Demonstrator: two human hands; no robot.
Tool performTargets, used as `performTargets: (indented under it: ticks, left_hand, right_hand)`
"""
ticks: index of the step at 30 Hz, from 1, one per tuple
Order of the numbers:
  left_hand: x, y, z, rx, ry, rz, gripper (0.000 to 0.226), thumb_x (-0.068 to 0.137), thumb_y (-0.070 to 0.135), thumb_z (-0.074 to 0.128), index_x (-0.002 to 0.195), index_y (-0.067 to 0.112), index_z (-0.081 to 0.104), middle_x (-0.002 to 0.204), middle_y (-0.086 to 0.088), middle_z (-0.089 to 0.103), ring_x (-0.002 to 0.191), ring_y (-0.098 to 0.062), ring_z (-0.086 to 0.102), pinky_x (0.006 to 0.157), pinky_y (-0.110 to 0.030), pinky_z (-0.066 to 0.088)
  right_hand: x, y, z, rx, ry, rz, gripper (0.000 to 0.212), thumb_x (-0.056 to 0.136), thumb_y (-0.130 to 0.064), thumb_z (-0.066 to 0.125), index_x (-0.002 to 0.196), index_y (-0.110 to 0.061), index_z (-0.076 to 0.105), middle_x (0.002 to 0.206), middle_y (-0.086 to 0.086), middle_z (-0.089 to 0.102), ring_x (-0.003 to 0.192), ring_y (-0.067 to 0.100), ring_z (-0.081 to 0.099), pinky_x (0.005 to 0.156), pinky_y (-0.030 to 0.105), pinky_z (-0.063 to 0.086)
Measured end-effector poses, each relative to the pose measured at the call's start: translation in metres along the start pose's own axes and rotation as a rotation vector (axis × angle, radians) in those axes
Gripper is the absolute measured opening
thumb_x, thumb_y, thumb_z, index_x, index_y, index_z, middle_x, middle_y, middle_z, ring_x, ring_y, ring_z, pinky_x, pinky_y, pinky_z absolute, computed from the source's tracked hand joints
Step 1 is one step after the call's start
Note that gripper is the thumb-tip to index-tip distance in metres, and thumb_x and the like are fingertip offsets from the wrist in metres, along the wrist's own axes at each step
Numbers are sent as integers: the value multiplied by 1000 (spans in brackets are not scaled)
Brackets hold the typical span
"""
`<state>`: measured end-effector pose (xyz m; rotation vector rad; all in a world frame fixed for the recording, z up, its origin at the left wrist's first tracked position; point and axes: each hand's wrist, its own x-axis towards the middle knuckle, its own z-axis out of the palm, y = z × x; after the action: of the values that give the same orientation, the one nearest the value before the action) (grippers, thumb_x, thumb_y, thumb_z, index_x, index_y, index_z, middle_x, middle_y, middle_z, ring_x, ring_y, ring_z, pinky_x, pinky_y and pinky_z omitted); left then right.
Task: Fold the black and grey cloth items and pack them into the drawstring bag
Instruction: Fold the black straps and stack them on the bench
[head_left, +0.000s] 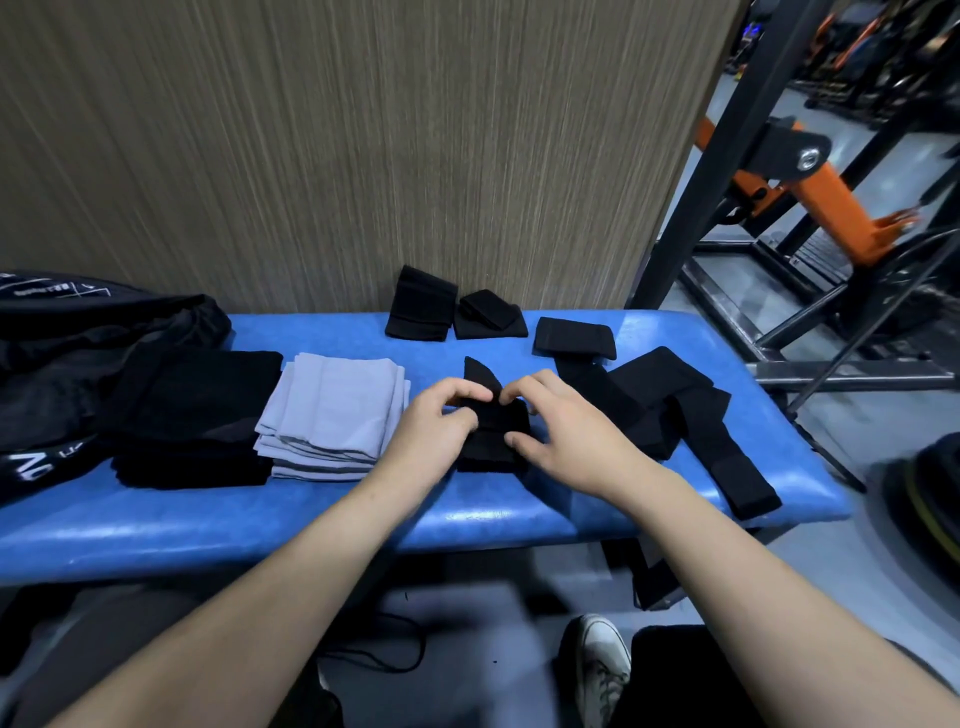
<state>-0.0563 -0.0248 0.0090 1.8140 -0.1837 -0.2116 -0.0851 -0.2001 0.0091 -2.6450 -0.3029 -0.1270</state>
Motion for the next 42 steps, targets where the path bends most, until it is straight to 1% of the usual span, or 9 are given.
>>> performTargets:
  ticks: [3,5,8,14,20,23,28,34,42]
  left_hand:
    - [0,-5,2,297,27,40,7,90,23,64,97,24,64,79,13,61,75,-7,56,68,-21,39]
    - [-3,-12,5,611,17,93,14,90,26,62,103,22,57,88,8,56,88,-14,55,75,-26,36]
    - [-7,-21,11,794,1,150,22,92,26,58,112,19,52,112,-2,49,111,-24,48,94,-30,37]
    - [-7,-23,11,854,34,193,26,92,23,58,116,14,51,124,-6,39,118,-25,41,101,-32,36]
    - [-16,-20,15,1002,-79,393,42,81,-2,50,120,15,51,127,-3,42,114,-25,44,93,-33,37]
    - [-15,-18,13,1046,-101,401,38,87,4,48,124,13,51,129,-4,44,116,-25,45,96,-33,37]
    - [-19,-18,12,1100,-58,382,40,95,43,52,123,14,49,124,-3,47,116,-23,48,97,-34,39]
    - [-22,-20,5,1105,-41,462,34,88,20,60,120,13,51,121,-4,47,111,-25,50,88,-35,45]
    - [-22,-21,2,1058,-39,413,34,94,32,50,126,21,45,123,1,42,114,-20,45,89,-34,42]
  right_hand:
    - [1,7,-4,-14,-38,17,35,89,-32,69,123,-28,59,119,-5,50,110,16,52,96,31,44]
    - [0,11,-4,-31,-92,25,31,90,-32,68,121,-30,64,116,-4,51,109,16,52,96,30,43]
    - [0,13,-2,-26,-128,37,29,91,-30,67,121,-31,66,116,-4,49,105,16,53,94,30,44]
    - [4,13,5,-67,-127,155,40,92,-32,67,130,-28,56,116,1,48,110,21,44,101,34,40]
    - [13,6,7,340,-29,247,24,85,-22,75,106,-24,64,106,2,57,83,13,59,84,27,50]
    - [15,4,12,185,-40,202,27,87,-19,72,111,-22,61,109,-1,48,81,5,53,83,23,45]
    - [20,-1,19,200,-65,213,27,86,-15,72,110,-23,63,104,-3,47,77,1,49,69,11,37]
    - [28,-13,26,293,-44,196,26,85,-8,65,107,-22,62,110,1,58,80,12,57,65,12,38]
    - [24,-11,22,362,-22,195,23,88,-11,65,106,-23,60,105,-1,62,72,11,58,66,21,45]
